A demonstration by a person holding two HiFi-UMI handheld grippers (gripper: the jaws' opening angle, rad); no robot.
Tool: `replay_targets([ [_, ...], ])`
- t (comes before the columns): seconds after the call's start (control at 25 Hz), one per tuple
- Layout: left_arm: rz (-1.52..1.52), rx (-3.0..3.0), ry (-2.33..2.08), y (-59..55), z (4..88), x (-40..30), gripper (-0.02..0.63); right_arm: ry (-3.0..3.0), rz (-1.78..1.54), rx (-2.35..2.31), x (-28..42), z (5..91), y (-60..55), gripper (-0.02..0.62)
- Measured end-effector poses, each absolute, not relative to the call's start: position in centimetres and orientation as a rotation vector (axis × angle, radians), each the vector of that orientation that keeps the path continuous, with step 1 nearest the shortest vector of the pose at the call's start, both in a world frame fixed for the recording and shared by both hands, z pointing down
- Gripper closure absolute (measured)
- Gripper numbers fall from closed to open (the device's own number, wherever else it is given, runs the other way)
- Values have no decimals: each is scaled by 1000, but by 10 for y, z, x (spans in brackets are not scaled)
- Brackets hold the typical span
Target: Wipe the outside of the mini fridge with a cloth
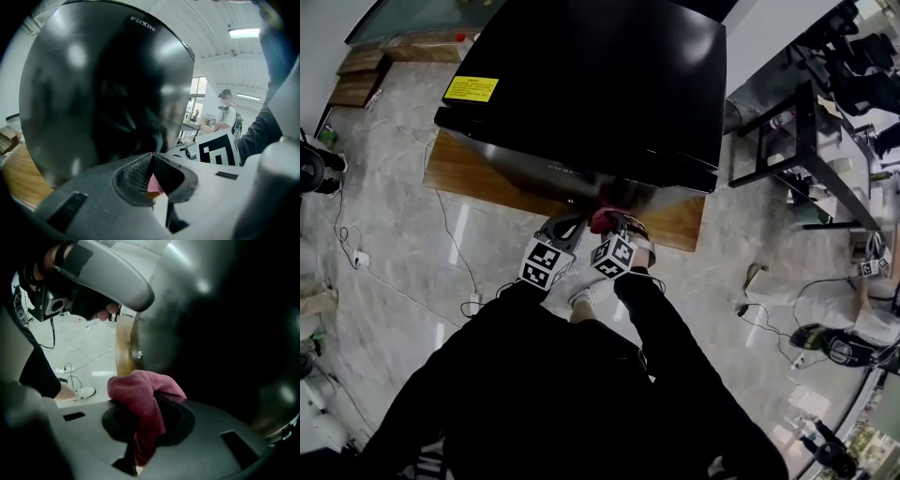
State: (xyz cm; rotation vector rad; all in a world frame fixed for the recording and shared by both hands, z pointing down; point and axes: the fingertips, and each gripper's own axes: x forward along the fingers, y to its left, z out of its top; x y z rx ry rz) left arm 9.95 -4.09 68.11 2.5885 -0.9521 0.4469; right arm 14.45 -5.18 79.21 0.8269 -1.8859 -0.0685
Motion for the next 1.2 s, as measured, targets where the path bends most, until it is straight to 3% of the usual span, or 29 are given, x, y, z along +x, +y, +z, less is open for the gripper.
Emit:
replay_targets([
  [0.24,383,2671,-912,-20,625,130,600,-2104,-13,976,174,720,-28,537],
  [0.72,83,2892,-545,55,479,302,600,-2388,2,1672,372,500,43,537],
  [1.2,-11,2895,-484,29,447,406,600,-2399,-132,1727,459,432,-6,537],
])
